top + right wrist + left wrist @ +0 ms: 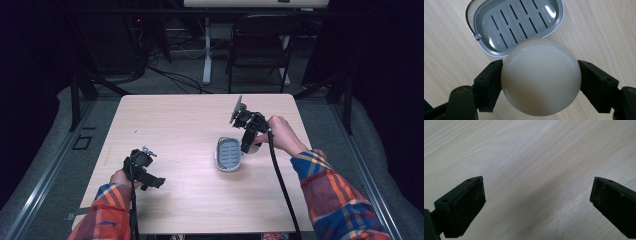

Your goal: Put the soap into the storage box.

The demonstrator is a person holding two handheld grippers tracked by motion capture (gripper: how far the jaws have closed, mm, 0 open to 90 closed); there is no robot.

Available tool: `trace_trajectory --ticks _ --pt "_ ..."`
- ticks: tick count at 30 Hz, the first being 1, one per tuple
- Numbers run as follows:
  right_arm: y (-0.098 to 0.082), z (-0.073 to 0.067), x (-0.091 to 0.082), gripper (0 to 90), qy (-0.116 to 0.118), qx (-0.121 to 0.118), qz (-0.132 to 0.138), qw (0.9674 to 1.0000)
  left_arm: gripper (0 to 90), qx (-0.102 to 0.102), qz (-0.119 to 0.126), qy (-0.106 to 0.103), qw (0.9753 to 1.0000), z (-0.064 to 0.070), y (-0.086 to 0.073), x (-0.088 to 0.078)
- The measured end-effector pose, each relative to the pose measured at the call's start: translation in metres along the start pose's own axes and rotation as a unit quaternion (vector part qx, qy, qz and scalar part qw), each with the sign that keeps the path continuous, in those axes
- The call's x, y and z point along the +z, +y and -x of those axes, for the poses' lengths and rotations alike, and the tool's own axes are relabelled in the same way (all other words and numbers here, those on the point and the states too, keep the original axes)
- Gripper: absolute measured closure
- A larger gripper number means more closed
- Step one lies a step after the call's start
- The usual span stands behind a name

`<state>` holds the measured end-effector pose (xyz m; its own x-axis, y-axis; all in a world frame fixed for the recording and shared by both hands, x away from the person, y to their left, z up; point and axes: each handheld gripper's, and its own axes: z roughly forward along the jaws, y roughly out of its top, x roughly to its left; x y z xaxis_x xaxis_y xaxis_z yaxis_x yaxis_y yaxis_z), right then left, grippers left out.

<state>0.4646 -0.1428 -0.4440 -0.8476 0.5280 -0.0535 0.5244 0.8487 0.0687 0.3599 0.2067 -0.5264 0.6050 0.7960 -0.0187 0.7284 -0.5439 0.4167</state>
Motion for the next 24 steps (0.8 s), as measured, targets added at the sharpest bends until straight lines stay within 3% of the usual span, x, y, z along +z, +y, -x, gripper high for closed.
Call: trace_trajectory --ticks 15,24 --pt "0.028 -0.01 0.001 23.5 0.005 -0.016 0.006 0.9998 0.1 -0.001 0.0 0.001 1.0 -0.001 0.0 0.0" --pt "0.042 -0.016 0.013 23.5 0.018 -0.021 0.015 0.9995 0.1 0.0 0.0 0.0 1.0 0.0 0.0 0.0"
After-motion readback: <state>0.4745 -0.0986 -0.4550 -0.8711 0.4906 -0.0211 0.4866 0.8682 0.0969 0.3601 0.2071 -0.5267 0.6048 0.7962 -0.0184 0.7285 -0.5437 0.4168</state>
